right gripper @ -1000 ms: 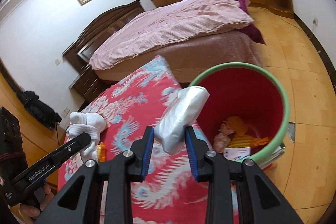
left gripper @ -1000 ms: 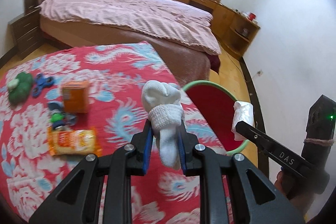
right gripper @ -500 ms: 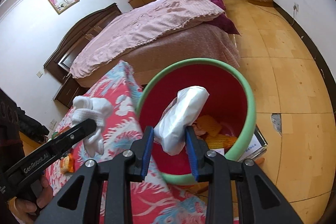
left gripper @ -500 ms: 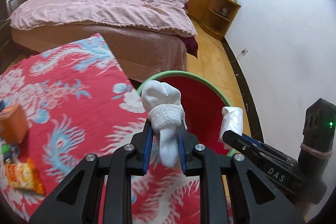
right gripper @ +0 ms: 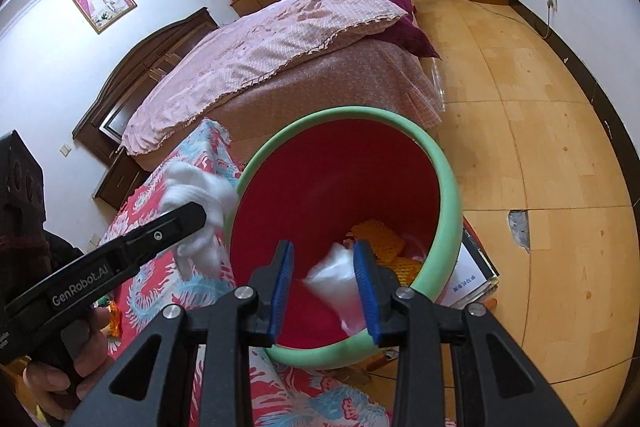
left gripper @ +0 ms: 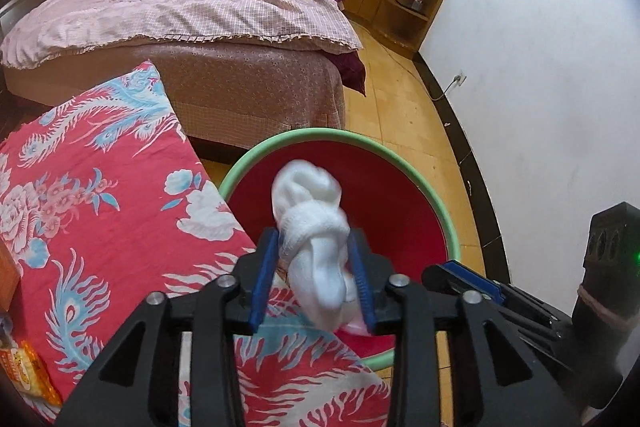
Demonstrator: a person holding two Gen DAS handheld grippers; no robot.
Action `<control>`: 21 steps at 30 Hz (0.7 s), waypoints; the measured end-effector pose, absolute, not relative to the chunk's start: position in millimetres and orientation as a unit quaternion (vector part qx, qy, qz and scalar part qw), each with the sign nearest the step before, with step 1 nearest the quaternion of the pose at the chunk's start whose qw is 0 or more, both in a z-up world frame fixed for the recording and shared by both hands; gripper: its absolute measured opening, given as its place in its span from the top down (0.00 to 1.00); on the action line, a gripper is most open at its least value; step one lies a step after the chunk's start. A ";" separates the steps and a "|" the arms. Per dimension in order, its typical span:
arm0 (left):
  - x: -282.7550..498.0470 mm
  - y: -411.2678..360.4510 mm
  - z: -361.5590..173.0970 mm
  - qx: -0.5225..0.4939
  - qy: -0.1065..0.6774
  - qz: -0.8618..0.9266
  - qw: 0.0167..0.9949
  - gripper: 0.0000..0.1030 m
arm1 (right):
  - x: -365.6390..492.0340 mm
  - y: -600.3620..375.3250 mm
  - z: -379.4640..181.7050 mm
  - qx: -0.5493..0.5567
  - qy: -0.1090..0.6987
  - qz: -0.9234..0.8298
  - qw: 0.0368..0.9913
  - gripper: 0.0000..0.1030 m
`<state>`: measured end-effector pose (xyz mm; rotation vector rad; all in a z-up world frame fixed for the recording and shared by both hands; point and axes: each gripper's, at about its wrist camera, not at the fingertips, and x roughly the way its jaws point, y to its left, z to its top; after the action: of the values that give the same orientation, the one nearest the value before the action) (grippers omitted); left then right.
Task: Collect trash
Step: 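Move both open tools back over the table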
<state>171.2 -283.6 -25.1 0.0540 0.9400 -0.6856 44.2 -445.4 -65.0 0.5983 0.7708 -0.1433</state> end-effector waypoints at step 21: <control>153.7 -195.2 -0.3 -0.028 0.431 -0.248 0.867 0.58 | 25.2 -415.6 -38.6 0.283 0.344 -0.051 0.894 0.44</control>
<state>153.7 -195.2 -0.3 -0.0580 0.9024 -0.5201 25.2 -415.6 -38.6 0.5877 0.7140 -0.1063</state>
